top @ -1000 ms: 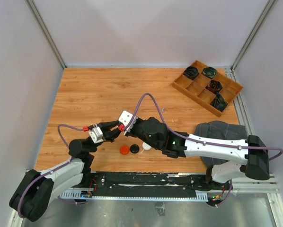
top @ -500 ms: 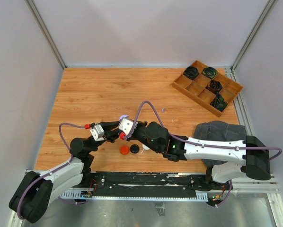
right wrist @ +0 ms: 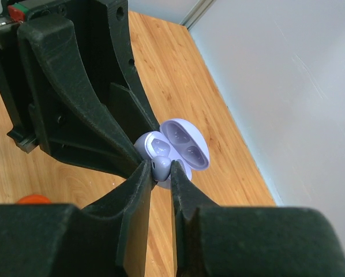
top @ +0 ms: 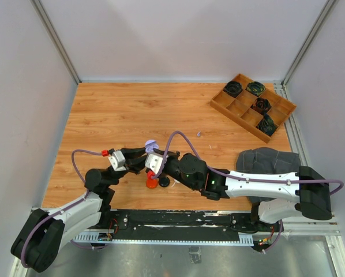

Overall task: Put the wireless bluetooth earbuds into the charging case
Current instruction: Place the earbud in the charging case.

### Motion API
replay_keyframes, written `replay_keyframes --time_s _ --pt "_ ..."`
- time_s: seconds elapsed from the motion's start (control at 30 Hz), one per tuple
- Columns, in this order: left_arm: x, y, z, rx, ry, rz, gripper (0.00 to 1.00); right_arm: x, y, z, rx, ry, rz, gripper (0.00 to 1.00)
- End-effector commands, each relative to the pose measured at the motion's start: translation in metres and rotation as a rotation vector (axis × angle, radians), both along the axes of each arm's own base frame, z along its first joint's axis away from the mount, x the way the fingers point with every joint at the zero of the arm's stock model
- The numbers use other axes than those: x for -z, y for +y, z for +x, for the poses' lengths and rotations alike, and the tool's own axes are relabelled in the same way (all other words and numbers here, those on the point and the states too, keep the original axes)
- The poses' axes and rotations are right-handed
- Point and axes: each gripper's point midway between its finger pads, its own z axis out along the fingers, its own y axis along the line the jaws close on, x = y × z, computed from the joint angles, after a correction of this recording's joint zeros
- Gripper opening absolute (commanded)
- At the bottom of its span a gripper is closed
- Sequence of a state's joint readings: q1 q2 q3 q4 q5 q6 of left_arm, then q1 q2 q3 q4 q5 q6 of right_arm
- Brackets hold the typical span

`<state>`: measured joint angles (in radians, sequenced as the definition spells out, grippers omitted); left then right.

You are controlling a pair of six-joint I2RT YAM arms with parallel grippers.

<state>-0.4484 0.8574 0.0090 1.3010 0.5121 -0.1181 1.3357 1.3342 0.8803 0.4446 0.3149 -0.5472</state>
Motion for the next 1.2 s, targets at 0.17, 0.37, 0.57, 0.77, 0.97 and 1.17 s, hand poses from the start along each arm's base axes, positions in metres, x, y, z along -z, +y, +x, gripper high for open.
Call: replay_keyframes --time_s 0.17,0.37,0.57,0.77,0.97,1.17 --pt "-0.022 0.004 -0.001 -0.015 -0.087 -0.031 0.00 -0.001 0.009 -0.015 -0.050 0.059 0.028 0.19" --pt "-0.015 -0.003 -0.008 0.034 -0.118 0.019 0.00 -0.005 0.007 -0.009 -0.041 0.195 0.038 0.21" --pt "-0.015 -0.003 -0.007 0.027 -0.112 0.012 0.00 -0.005 0.005 -0.004 -0.014 0.291 0.033 0.25" --pt "-0.012 -0.002 -0.002 0.013 -0.086 0.015 0.00 -0.016 0.002 -0.009 -0.038 0.304 0.061 0.35" --pt "-0.010 -0.003 -0.002 0.015 -0.076 0.020 0.00 -0.049 -0.012 -0.021 -0.106 0.286 0.129 0.49" --pt "-0.010 -0.005 -0.004 0.036 -0.076 0.025 0.00 -0.058 -0.040 -0.005 -0.033 0.253 0.158 0.55"
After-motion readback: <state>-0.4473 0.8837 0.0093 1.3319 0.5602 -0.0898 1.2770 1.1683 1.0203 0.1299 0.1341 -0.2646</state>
